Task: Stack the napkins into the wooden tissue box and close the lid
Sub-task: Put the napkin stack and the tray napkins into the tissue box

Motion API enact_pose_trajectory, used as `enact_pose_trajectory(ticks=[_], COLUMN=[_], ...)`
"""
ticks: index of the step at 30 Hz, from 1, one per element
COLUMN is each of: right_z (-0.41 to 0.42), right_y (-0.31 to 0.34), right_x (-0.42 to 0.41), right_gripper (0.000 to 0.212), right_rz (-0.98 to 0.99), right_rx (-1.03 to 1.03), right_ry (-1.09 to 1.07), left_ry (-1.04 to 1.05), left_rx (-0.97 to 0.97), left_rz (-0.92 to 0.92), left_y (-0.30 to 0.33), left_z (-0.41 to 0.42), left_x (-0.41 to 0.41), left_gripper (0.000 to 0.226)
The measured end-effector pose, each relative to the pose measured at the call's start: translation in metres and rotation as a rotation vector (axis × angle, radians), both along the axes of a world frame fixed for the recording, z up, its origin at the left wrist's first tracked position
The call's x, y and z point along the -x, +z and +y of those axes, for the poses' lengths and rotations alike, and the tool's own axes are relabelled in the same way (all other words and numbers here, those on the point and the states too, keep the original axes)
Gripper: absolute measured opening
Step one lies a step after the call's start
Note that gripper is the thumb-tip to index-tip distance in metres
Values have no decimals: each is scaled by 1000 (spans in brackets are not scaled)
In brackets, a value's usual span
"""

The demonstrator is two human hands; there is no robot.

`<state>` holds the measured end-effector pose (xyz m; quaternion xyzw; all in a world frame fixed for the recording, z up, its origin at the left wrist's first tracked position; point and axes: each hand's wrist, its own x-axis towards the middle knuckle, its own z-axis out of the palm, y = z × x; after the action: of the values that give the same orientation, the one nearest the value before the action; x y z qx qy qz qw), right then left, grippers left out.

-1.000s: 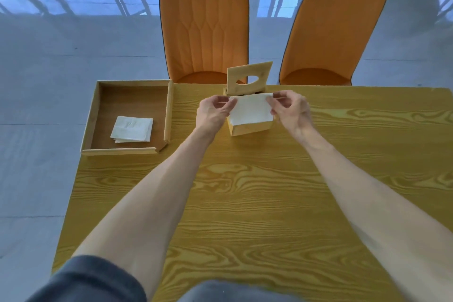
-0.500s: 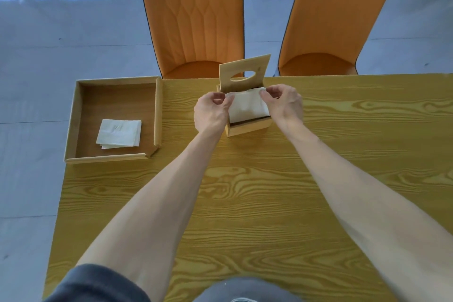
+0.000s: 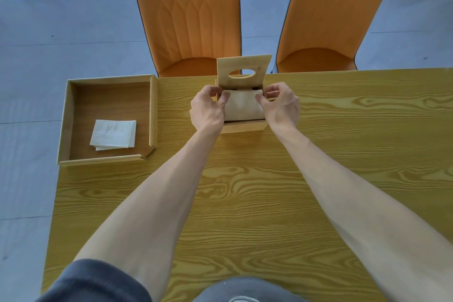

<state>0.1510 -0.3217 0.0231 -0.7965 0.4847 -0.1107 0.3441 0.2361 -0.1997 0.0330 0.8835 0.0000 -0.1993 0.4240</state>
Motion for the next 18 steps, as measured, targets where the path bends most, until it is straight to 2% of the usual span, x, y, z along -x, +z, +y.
enact_pose_trajectory(ticks=[3,8,18], right_z=[0,1,7], right_y=[-3,-7,1], right_x=[1,0,4], right_gripper=[30,32,34], right_rz=[2,11,39], right_rx=[-17,-34,-37], right_ry=[-18,-40,-28], left_ry=[-9,1,-91], left_rx=[-19,-39,-11], left_rz=[-13,4,69], left_y=[-2,-7,5], left_z=[0,1,21], left_x=[-1,0,-3], left_gripper=[24,40,36])
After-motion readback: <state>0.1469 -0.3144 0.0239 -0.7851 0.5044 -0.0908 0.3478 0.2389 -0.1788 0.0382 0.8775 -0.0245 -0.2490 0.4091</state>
